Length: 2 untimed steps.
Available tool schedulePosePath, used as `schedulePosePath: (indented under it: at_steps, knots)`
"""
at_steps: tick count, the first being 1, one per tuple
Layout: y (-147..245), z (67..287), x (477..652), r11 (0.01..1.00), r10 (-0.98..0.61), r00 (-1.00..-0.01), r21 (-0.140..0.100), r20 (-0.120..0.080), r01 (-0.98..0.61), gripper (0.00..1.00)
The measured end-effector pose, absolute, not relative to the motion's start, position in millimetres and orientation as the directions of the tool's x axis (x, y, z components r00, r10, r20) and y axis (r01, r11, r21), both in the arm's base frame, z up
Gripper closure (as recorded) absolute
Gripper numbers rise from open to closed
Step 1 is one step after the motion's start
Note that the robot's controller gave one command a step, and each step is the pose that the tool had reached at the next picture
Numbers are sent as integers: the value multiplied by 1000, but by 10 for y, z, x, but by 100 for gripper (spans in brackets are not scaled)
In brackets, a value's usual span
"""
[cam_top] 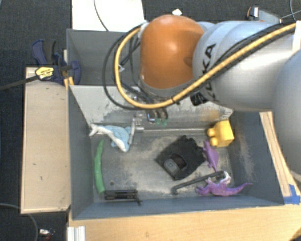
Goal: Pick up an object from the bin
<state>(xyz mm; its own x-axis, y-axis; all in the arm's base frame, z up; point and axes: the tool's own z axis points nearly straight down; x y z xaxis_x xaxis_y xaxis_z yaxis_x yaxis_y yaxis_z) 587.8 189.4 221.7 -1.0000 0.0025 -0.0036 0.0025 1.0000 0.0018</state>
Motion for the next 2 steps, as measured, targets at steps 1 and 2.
schedulePosePath:
  at_steps: [1, 2]
  knots:
    - [2086, 981, 5891, 999, 37, -999, 4, -6, 37, 0]
    - [2120, 1155, 5911, 911, 412, -911, 10, -9, 412, 0]
